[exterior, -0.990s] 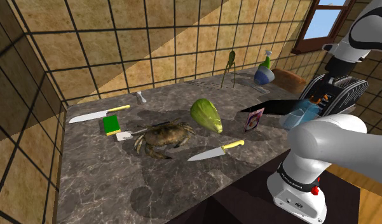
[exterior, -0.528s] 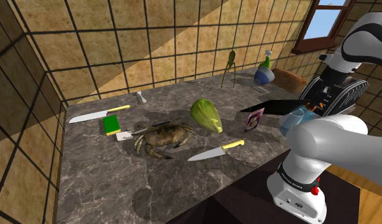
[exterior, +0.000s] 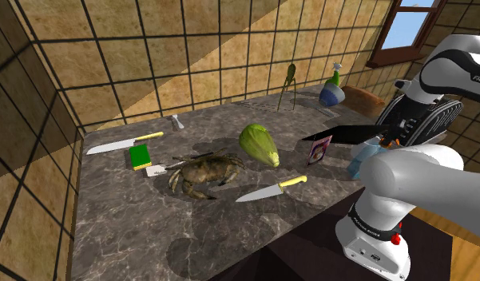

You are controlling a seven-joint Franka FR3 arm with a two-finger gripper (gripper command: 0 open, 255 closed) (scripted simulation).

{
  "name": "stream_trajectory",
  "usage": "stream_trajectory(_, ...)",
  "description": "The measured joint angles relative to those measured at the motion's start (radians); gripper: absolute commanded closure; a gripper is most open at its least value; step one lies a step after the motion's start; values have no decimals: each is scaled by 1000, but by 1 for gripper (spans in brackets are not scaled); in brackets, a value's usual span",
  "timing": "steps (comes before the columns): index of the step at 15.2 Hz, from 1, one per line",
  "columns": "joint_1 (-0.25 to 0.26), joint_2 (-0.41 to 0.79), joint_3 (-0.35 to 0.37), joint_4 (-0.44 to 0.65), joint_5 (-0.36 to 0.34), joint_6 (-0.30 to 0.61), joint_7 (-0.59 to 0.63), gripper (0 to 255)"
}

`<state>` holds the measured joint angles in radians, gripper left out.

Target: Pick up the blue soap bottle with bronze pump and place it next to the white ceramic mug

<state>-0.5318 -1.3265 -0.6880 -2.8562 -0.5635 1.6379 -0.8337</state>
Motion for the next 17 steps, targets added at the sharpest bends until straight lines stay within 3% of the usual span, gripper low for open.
stream_trajectory(5, -1, -1, -2, -6, -3, 6, 2, 255)
stream_trajectory(6, -1, -1, -2, -6, -3, 6, 2, 0)
stream_trajectory(12, -1, -1, -2, -7, -3, 6, 2, 0)
stream_trajectory(17, 29, 11, 60, 95, 58, -77, -3, 0)
